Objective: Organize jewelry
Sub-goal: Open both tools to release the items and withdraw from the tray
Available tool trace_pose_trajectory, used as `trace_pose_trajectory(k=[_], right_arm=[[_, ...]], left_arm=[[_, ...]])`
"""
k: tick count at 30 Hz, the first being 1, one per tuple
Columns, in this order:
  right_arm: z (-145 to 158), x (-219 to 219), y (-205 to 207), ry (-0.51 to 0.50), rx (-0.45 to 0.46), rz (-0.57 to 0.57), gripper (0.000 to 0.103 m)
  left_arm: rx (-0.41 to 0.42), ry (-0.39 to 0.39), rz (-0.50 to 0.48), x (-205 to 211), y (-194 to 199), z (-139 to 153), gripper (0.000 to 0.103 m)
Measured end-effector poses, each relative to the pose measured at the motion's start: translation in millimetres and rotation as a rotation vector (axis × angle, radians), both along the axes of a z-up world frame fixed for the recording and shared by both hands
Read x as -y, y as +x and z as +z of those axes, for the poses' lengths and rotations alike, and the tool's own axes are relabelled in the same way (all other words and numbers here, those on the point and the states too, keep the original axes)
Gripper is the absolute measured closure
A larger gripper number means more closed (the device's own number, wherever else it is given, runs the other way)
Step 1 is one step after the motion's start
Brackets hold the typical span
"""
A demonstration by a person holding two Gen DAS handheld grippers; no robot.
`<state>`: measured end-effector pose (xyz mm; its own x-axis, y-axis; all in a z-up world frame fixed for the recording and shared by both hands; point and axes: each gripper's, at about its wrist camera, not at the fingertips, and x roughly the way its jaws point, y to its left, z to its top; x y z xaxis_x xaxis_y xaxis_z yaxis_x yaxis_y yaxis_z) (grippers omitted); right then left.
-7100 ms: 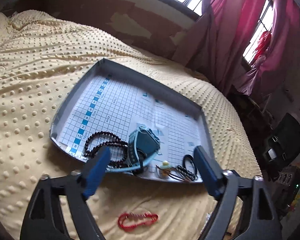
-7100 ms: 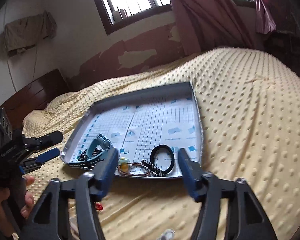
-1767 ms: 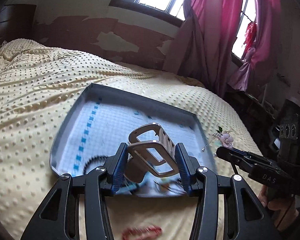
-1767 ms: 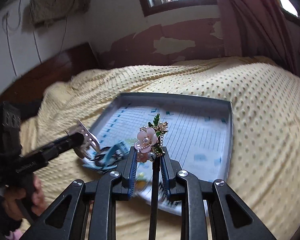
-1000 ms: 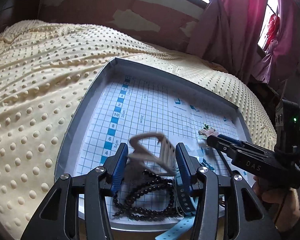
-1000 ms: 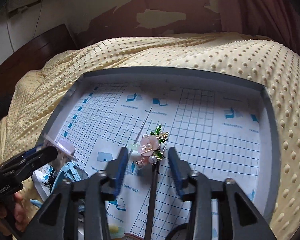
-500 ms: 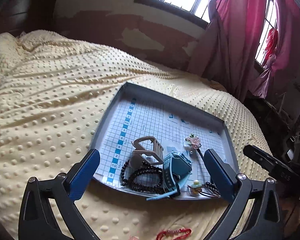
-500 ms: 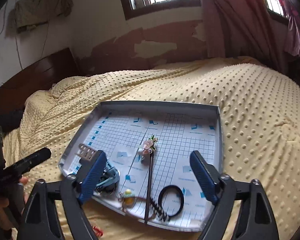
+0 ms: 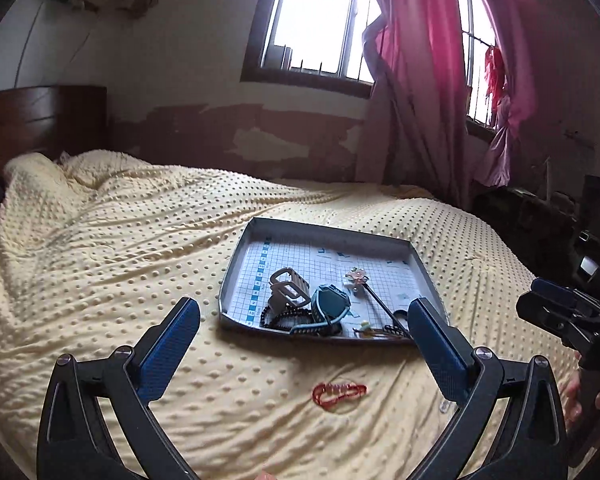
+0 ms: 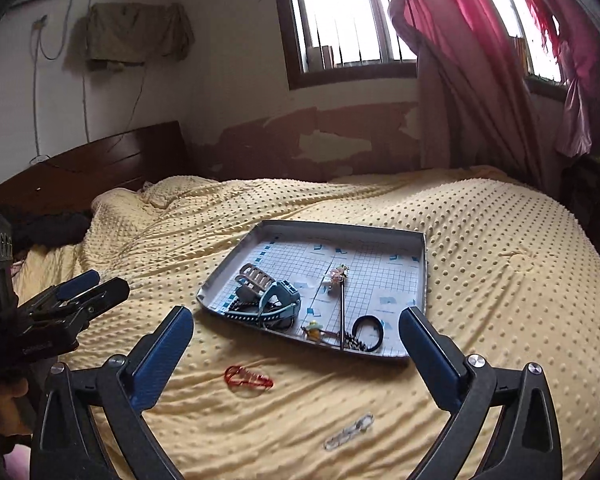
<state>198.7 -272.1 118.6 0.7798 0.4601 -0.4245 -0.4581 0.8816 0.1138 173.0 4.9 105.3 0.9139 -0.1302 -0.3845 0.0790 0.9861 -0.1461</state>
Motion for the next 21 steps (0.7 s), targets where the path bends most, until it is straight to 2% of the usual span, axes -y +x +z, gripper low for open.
trace_pose_trajectory(k=[5, 11, 16, 21], right_arm=[[-6, 5, -48, -0.036, 0.073, -0.062, 0.0], [-21, 14, -84, 0.001, 0.104, -0.096, 0.0], [-36, 15, -101, 0.009, 0.097, -0.119, 0.0], [-51, 16, -108, -0.011, 0.078, -0.147, 0.0]], left_arm=[[0.063, 0.026, -0.012, 7, -49, -5, 0.001], [0.16, 0.043, -0.003, 5, -91, -12, 0.001], [0.171, 0.021, -0.018, 2, -108, -19, 0.001], [0.181, -0.011, -0.004, -1, -124, -39, 0.001]])
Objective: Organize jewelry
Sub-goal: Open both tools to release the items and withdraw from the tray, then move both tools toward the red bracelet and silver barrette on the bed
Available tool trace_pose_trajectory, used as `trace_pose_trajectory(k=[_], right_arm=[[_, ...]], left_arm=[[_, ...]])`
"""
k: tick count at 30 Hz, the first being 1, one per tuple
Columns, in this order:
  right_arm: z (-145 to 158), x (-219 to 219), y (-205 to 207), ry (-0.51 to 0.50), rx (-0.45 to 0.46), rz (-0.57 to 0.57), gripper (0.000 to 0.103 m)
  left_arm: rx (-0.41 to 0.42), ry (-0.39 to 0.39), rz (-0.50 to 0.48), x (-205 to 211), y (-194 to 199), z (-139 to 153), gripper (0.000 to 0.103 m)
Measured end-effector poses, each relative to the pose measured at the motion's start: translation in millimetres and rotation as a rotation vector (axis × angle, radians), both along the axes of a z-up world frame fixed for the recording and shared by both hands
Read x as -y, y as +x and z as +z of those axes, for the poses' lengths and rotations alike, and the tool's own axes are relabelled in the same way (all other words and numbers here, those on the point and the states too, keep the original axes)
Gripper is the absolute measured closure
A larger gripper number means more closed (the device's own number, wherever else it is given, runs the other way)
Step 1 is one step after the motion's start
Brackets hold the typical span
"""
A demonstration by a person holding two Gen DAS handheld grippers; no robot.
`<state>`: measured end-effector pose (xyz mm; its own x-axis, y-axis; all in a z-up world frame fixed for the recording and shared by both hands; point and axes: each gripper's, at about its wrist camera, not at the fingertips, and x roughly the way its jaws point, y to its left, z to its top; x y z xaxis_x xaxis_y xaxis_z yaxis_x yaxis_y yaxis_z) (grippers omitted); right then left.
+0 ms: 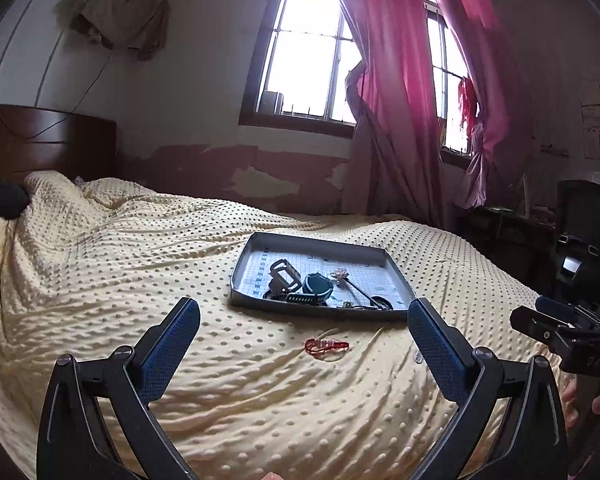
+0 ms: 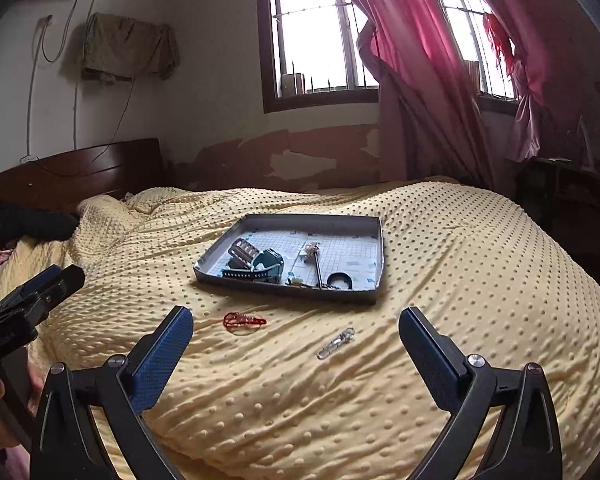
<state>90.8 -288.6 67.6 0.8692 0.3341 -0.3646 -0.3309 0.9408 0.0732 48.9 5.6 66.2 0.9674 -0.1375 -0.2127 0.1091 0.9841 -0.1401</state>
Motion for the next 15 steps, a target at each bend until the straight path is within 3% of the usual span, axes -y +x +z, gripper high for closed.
trace_pose_trajectory(k=[3, 7, 15], right_arm=[[-11, 1, 0, 0.002, -0.042, -0.009, 0.0], [-25, 1, 9, 0.021, -0.136, 0.002, 0.0], [-44, -5, 21, -0.009, -0.248, -0.006, 0.0]], left_arm=[[-0.025, -0.005, 0.017, -3, -3, -16, 0.001], [-0.123, -0.03, -0.002, -6, 1, -29, 0.001], [-0.18, -0.011, 0.019, -2, 4, -42, 0.001]])
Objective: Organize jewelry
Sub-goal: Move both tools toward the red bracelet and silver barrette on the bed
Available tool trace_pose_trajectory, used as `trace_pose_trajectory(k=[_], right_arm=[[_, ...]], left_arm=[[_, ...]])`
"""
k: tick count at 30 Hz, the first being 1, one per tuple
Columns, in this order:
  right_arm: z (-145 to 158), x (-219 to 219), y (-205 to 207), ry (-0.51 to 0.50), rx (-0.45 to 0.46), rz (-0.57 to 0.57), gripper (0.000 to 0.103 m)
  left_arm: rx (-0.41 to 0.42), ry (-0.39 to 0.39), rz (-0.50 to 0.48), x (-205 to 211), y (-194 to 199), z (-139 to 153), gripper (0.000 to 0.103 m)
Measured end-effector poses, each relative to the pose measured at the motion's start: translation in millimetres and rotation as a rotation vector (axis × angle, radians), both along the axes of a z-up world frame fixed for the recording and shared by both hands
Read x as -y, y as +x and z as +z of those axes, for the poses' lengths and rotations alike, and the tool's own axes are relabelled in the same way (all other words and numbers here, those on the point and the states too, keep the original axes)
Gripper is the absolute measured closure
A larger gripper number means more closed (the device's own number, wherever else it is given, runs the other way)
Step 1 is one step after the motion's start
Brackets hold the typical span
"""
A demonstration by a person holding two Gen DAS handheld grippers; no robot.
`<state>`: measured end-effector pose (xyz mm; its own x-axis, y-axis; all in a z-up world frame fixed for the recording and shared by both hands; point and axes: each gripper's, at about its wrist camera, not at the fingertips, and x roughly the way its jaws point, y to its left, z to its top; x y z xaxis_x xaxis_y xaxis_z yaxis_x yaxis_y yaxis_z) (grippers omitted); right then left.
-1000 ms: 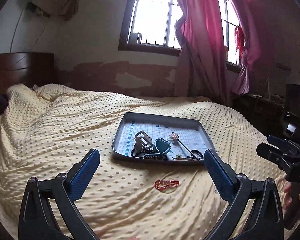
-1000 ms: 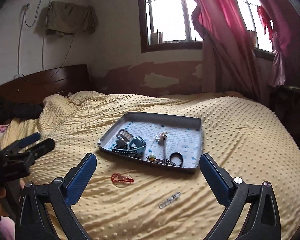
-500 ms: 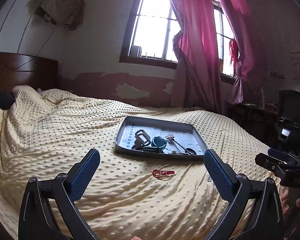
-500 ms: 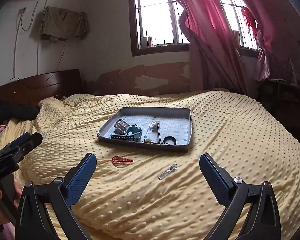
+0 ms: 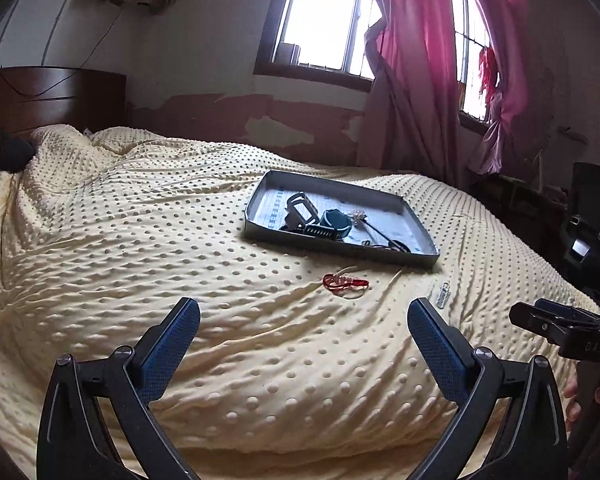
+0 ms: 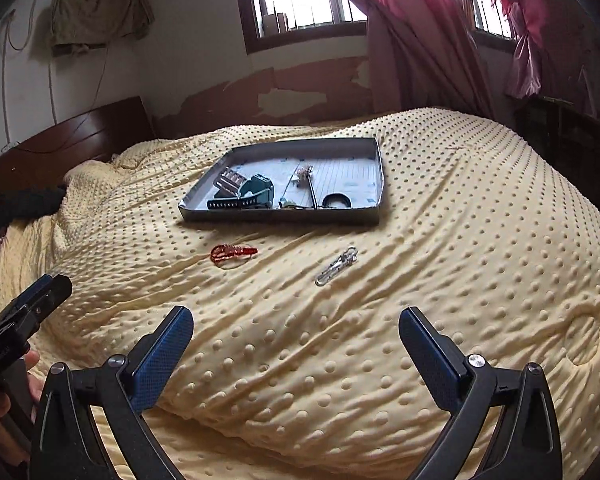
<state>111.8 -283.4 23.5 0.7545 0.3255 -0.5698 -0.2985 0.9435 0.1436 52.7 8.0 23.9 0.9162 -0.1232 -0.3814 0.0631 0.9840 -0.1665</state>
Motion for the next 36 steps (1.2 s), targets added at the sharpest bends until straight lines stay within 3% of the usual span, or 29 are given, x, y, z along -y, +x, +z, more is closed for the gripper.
trace_pose_trajectory(k=[5, 12, 23, 26, 30, 36], right_arm=[[-12, 0, 7, -0.026, -0.081, -0.017, 0.0], [-22, -3, 17, -0.082, -0.126, -0.028, 0.0], [-19, -12, 43, -0.146, -0.063, 0.005, 0.0], [-18, -9, 53, -0.17, -0.024, 0.009, 0.0], [-28, 0, 78, -0.127, -0.045, 0.011, 0.0], [-43, 6, 102, -0.123, -0.054, 0.007, 0.0]], left_arm=[[-0.035, -0.052, -0.028, -9, 8, -6, 0.001], [-0.085, -0.098, -0.03, -18, 19, -12, 0.001], [-0.117, -0.109, -0.056, -24, 56, -16, 0.001], [-0.144, -0.076, -0.085, -21, 73, -20, 0.001], [-0.204, -0.12, -0.171, -21, 87, -32, 0.001], [-0.233, -0.07, -0.231, -11, 118, -40, 0.001]])
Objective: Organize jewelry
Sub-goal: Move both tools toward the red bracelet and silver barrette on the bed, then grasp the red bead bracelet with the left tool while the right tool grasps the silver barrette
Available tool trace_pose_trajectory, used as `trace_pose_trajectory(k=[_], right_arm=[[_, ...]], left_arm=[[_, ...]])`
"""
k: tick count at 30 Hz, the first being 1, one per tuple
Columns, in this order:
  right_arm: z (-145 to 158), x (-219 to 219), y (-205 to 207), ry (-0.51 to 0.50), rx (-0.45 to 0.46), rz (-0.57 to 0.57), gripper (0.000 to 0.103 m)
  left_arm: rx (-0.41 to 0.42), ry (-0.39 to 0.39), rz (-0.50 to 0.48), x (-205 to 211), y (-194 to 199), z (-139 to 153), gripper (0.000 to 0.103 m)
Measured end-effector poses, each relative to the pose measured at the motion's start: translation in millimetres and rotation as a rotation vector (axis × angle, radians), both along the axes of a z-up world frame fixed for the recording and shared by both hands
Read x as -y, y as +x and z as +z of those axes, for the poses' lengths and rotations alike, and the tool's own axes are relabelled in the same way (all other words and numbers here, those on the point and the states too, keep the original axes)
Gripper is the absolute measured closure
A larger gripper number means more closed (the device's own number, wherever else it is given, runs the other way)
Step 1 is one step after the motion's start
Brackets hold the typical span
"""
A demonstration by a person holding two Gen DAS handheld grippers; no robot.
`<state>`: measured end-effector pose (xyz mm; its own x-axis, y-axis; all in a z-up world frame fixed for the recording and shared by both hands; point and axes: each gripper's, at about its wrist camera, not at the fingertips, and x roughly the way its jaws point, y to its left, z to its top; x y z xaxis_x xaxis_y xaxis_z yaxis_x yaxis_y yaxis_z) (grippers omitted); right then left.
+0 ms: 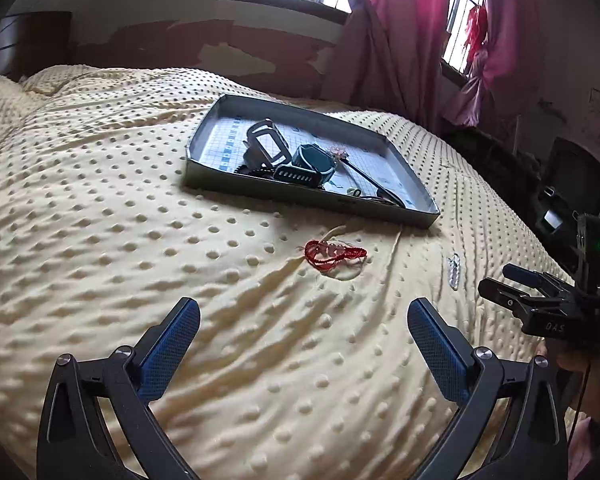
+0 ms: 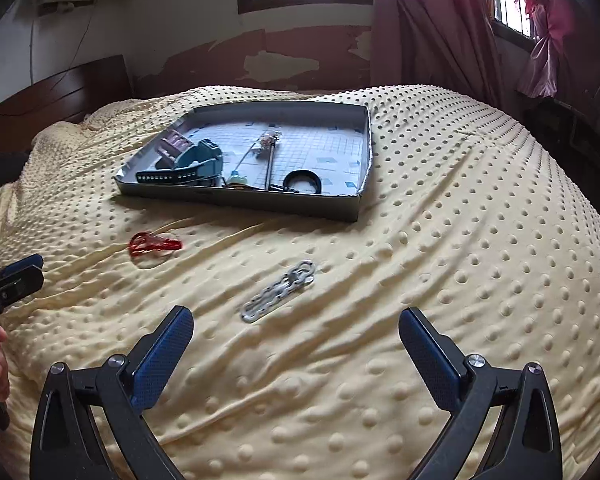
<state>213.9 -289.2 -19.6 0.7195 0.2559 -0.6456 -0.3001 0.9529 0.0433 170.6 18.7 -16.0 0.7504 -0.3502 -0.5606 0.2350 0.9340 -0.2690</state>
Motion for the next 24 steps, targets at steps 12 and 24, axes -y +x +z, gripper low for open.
trace_pose_trajectory(k=[12, 24], right_arm=[[-24, -2, 27, -0.016, -0.026, 0.053, 0.016], [-25, -13, 27, -0.049, -0.013, 0.072, 0.024]], left_arm=[[-0.008, 0.028, -0.073, 13, 54, -23, 0.002], [0.005, 0.066, -0.121, 25, 70, -31, 0.002]])
